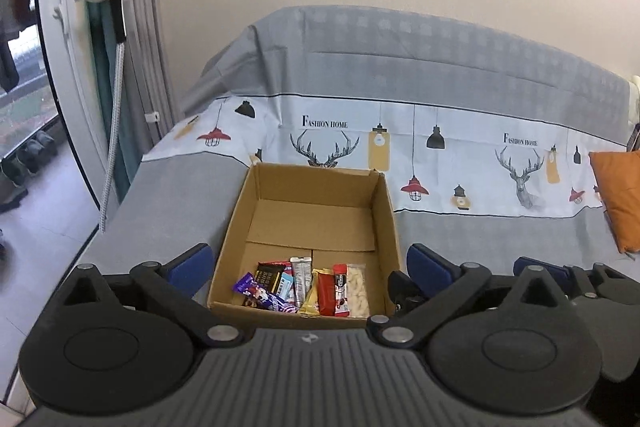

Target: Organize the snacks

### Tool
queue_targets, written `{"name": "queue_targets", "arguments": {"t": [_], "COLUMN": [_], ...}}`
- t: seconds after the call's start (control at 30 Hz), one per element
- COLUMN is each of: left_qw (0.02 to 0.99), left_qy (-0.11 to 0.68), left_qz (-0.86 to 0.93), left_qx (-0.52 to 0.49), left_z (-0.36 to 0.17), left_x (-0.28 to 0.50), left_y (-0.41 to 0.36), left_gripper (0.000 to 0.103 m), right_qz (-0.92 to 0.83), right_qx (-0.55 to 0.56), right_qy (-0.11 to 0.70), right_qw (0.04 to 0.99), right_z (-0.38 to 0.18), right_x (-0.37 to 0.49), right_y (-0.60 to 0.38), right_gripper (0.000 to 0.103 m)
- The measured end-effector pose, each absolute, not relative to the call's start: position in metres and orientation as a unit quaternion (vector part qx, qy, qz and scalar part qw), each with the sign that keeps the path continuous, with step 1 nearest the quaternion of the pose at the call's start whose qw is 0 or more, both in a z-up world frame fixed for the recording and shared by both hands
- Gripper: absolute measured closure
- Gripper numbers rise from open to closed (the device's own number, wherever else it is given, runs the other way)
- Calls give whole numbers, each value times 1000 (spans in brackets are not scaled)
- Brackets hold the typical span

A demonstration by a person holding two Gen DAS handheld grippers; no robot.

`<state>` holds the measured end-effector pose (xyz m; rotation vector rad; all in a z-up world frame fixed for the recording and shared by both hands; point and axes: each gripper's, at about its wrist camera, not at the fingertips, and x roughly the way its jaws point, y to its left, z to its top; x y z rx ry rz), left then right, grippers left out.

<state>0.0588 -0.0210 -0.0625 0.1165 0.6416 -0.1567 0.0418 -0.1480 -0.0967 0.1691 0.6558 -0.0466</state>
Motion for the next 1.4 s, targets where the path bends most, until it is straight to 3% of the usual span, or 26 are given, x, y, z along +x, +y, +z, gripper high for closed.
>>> {"name": "queue_targets", "arguments": {"t": [1.4], "left_qw": [932], "left_qy": [350], "left_qz": [-41], "left_qx": [83], "left_z": [-52], "left_x": [43], "left_y": [-13], "left_gripper": [0], "right_qz": [-2], "right_qx": [105], "right_qy": [354], "right_qw": [929], "right_z": [-95], "right_x": [31], "right_y": [-142], "right_gripper": [1]}}
